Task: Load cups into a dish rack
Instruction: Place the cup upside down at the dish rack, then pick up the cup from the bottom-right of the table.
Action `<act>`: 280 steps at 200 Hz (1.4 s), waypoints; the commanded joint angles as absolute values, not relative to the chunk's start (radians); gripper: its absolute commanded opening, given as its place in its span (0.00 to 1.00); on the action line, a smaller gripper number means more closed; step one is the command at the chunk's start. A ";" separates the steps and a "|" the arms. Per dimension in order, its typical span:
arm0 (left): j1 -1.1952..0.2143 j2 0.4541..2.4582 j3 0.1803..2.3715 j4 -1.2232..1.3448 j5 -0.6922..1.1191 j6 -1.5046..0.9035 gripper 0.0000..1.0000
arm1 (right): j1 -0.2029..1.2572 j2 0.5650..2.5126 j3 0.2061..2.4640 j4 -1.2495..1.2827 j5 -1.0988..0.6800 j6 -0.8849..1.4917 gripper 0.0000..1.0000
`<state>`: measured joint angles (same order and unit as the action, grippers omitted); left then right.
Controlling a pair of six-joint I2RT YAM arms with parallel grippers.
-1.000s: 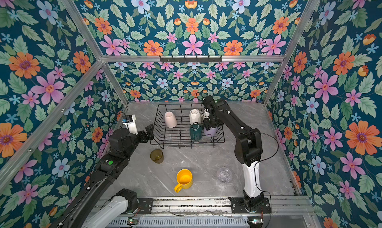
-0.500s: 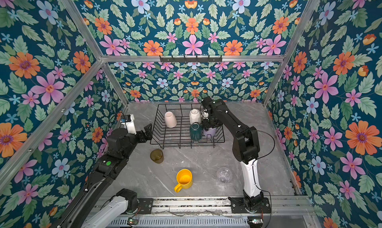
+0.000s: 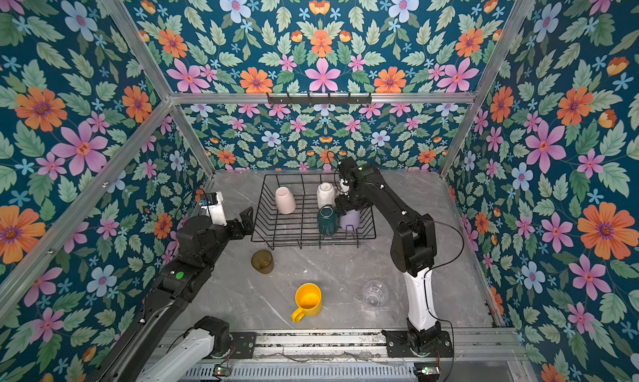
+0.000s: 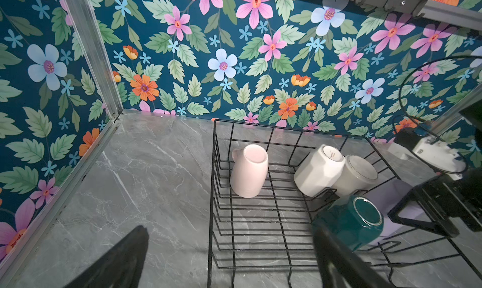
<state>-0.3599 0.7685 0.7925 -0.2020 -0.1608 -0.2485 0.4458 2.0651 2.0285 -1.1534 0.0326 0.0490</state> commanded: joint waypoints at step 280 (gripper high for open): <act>-0.357 0.733 0.741 -0.113 -0.131 -0.245 0.99 | 0.656 1.136 0.917 -1.268 0.026 0.664 0.49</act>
